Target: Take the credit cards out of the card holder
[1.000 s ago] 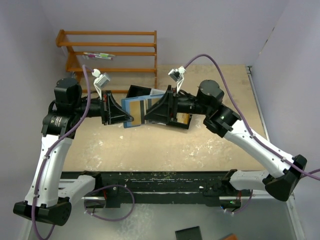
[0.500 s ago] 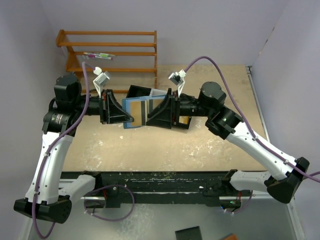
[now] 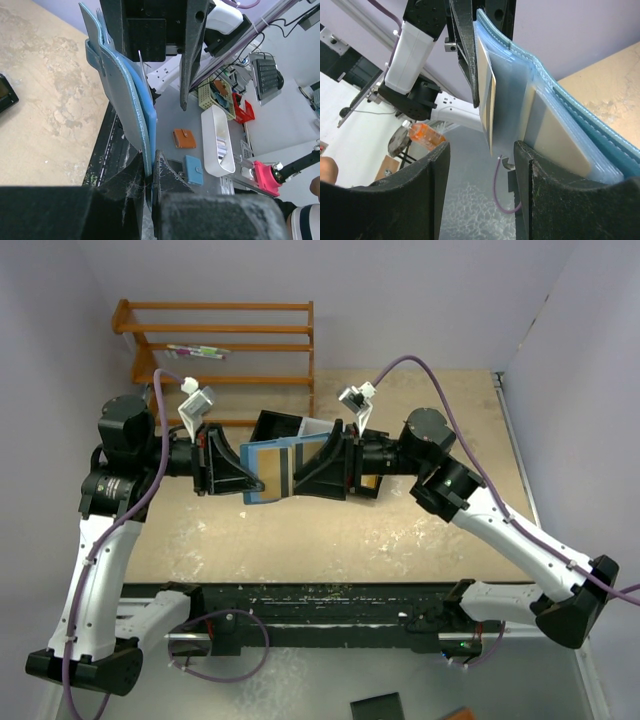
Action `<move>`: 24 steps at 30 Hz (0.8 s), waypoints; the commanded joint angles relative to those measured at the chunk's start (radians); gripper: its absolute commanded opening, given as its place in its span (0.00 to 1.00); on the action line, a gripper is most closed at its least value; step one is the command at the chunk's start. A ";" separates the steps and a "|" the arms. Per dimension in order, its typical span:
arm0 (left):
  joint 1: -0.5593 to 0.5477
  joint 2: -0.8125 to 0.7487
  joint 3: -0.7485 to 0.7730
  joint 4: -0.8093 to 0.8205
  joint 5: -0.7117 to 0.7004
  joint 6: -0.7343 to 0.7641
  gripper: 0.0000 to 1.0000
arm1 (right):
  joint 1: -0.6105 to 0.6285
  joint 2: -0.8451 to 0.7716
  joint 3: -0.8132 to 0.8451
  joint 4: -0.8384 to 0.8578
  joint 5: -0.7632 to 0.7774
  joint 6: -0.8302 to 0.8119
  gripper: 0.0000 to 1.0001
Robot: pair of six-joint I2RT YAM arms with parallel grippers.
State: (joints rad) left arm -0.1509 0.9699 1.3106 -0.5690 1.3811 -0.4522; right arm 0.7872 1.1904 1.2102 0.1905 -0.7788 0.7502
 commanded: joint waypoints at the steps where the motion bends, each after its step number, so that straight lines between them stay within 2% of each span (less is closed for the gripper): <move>1: 0.001 -0.023 -0.013 0.036 0.077 -0.002 0.00 | -0.002 0.028 0.040 0.118 0.014 0.024 0.56; 9: 0.001 -0.031 -0.008 0.044 0.093 -0.015 0.00 | -0.002 0.058 0.029 0.226 0.001 0.094 0.48; 12: 0.001 -0.033 -0.009 0.045 0.095 -0.017 0.00 | -0.002 0.064 0.017 0.283 -0.017 0.131 0.38; 17: 0.001 -0.034 -0.011 0.049 0.093 -0.022 0.00 | -0.002 0.062 -0.012 0.342 -0.052 0.177 0.10; 24: 0.001 -0.034 -0.011 0.092 0.091 -0.064 0.00 | -0.002 0.019 -0.065 0.349 -0.079 0.198 0.01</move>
State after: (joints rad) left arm -0.1509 0.9478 1.2938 -0.5556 1.4326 -0.4873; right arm 0.7868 1.2530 1.1698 0.4854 -0.8135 0.9257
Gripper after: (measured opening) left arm 0.092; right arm 0.021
